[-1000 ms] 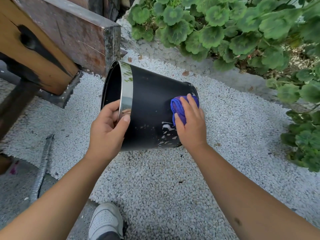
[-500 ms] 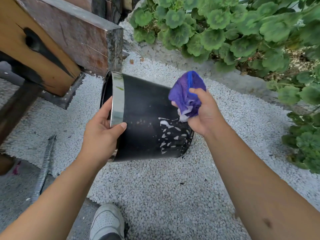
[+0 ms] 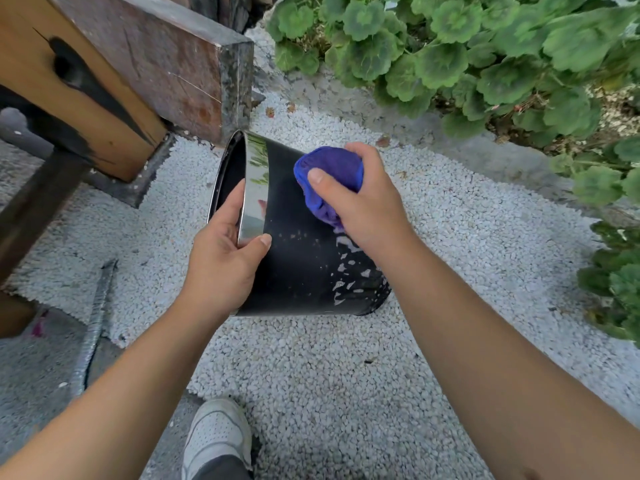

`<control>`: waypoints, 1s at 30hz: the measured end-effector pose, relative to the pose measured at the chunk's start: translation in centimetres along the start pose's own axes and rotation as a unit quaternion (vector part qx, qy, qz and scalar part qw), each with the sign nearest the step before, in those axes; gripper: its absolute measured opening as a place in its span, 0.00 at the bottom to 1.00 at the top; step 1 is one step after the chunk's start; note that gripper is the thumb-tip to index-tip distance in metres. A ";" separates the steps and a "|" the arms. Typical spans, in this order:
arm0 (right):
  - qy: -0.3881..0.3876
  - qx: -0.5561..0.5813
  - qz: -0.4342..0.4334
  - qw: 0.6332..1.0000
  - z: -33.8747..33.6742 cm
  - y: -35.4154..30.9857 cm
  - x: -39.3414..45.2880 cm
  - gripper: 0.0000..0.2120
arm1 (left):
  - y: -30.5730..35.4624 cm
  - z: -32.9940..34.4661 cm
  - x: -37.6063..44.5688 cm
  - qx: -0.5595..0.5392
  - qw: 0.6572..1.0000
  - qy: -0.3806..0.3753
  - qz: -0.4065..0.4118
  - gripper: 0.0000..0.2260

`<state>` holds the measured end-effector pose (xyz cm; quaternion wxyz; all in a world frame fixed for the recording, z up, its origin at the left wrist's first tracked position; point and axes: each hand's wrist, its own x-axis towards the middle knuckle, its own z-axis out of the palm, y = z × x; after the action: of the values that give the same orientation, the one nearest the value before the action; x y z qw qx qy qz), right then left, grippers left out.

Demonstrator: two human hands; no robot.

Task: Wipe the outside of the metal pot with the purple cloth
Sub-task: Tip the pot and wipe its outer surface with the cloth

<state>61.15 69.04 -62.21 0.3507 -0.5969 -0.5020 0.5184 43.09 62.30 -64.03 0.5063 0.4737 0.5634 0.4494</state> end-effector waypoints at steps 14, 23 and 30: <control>0.107 -0.352 -0.266 0.891 3.9 5.7 -1.5 0.21 | 0.4 0.4 -0.6 0.017 1.000 0.019 0.017 0.32; 0.136 -0.329 -0.137 0.924 -0.1 10.4 -1.0 0.22 | 0.0 0.4 -0.7 0.027 0.999 0.026 0.014 0.32; 0.145 -0.230 -0.164 0.948 1.0 7.3 -1.6 0.20 | -0.1 0.5 -0.6 0.014 0.999 0.030 0.018 0.32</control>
<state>61.92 65.55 -68.81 0.3526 -0.6396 -0.6424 0.2319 43.57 61.72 -64.07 0.4744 0.4765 0.5761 0.4647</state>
